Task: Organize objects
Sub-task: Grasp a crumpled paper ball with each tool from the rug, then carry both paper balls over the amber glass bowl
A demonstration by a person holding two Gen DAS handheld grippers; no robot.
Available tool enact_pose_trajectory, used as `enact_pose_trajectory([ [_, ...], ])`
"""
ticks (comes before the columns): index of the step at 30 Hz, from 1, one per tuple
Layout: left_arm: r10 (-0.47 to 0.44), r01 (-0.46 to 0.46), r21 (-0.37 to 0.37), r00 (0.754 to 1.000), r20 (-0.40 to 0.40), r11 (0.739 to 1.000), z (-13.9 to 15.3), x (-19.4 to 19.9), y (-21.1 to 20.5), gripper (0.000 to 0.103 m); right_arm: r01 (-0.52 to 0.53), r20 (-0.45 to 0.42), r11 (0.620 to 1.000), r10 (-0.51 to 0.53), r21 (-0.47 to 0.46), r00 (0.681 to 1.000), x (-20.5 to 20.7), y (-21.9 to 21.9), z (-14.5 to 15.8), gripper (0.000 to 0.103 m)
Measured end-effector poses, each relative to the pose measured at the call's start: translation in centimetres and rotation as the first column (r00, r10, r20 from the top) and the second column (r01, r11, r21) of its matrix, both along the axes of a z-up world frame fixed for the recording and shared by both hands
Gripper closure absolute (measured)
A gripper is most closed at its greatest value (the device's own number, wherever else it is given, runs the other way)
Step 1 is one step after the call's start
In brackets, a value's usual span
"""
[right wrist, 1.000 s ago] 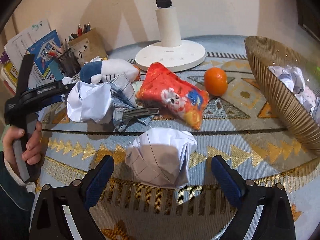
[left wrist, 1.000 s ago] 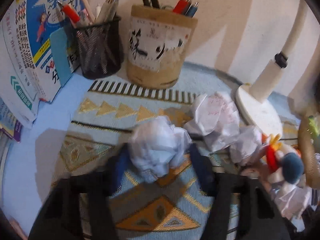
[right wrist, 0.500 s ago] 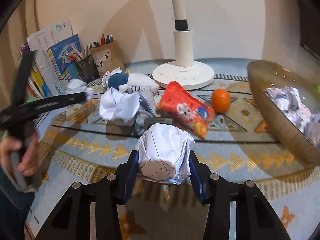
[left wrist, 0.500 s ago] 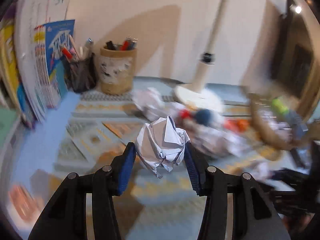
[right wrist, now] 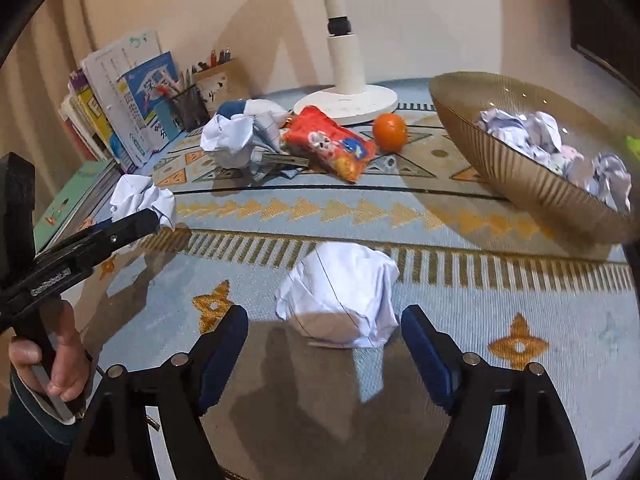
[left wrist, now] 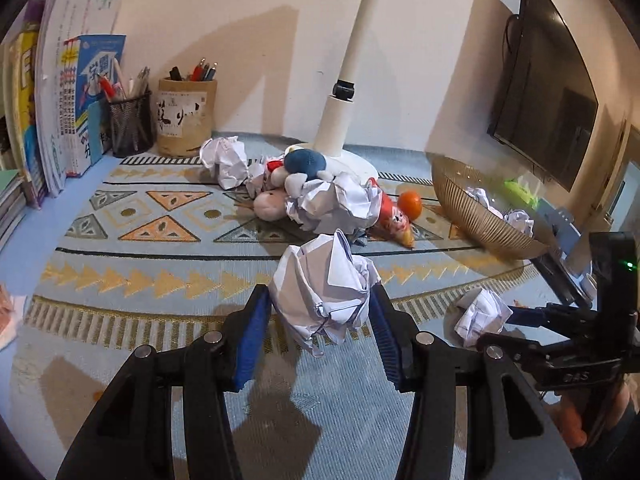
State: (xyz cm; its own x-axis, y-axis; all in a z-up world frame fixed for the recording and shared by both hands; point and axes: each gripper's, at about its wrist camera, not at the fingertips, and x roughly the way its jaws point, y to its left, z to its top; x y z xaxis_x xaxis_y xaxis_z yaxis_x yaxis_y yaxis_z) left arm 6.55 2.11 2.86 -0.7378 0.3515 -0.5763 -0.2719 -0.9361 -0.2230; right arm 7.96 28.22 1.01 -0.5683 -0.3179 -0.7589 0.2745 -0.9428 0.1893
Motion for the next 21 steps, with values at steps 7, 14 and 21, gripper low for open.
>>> enact_pose_trajectory([
  [7, -0.014, 0.014, -0.011, 1.000, -0.002, 1.000, -0.1, 0.1, 0.3, 0.055, 0.019, 0.011, 0.995, -0.020, 0.093, 1.000, -2.0, -1.4, -0.3, 0.025],
  [14, -0.010, 0.010, -0.009, 1.000, 0.019, 1.000, -0.3, -0.1, 0.1, 0.055, -0.022, -0.021, 0.984, 0.026, 0.179, 0.999, -1.7, -3.1, -1.0, 0.041],
  [21, -0.009, 0.010, -0.030, 0.999, 0.034, 1.000, -0.5, -0.4, 0.4, 0.055, -0.048, -0.020, 0.992, 0.050, 0.118, 0.999, -1.6, -2.7, -0.9, 0.042],
])
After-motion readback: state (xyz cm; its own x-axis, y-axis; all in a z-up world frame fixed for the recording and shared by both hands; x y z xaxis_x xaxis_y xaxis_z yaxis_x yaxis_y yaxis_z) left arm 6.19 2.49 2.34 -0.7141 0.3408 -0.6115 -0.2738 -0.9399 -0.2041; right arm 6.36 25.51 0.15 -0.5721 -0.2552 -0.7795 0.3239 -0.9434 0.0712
